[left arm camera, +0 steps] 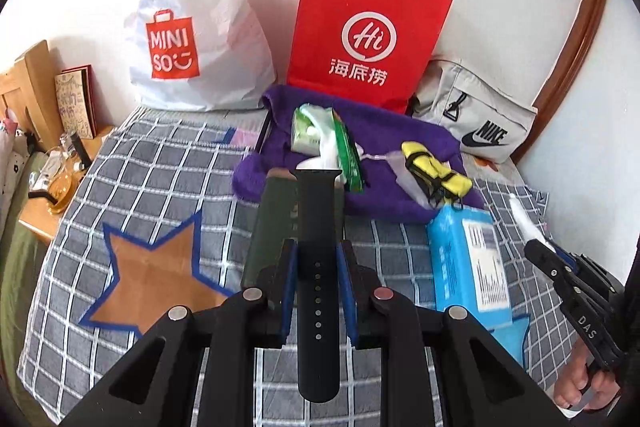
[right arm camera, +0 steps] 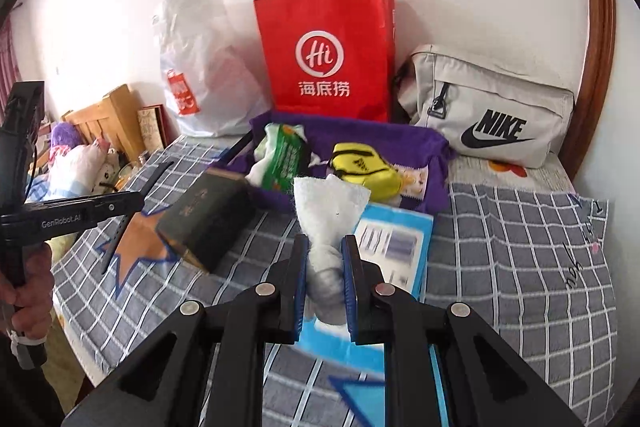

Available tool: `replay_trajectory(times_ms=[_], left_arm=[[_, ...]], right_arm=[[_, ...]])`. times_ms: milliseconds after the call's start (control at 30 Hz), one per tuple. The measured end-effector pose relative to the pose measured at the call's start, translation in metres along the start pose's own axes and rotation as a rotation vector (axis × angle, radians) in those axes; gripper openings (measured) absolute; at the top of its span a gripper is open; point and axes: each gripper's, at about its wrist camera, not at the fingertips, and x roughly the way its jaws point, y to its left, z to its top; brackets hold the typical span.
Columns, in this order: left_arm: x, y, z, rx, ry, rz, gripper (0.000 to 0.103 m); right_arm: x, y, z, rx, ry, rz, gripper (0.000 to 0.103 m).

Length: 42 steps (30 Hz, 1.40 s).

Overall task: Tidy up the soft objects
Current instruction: 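Carry the watch strap and white sock toward the purple towel with both tools, then lower the strap and sock onto the purple towel and open both tools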

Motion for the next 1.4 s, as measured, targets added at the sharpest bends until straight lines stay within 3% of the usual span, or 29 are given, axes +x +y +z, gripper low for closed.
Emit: replay_trajectory(times_ms=[633,1400], left_arm=[[0.079,-0.009,0.083,0.027,0.016,0.009,0.019],[0.154,-0.011,0.124,0.017,0.078,0.007,0.019]], right_arm=[[0.122,-0.046,0.052,0.06,0.097,-0.015,0.016],[0.175,-0.083,0.086,0.036,0.122,-0.073,0.017]])
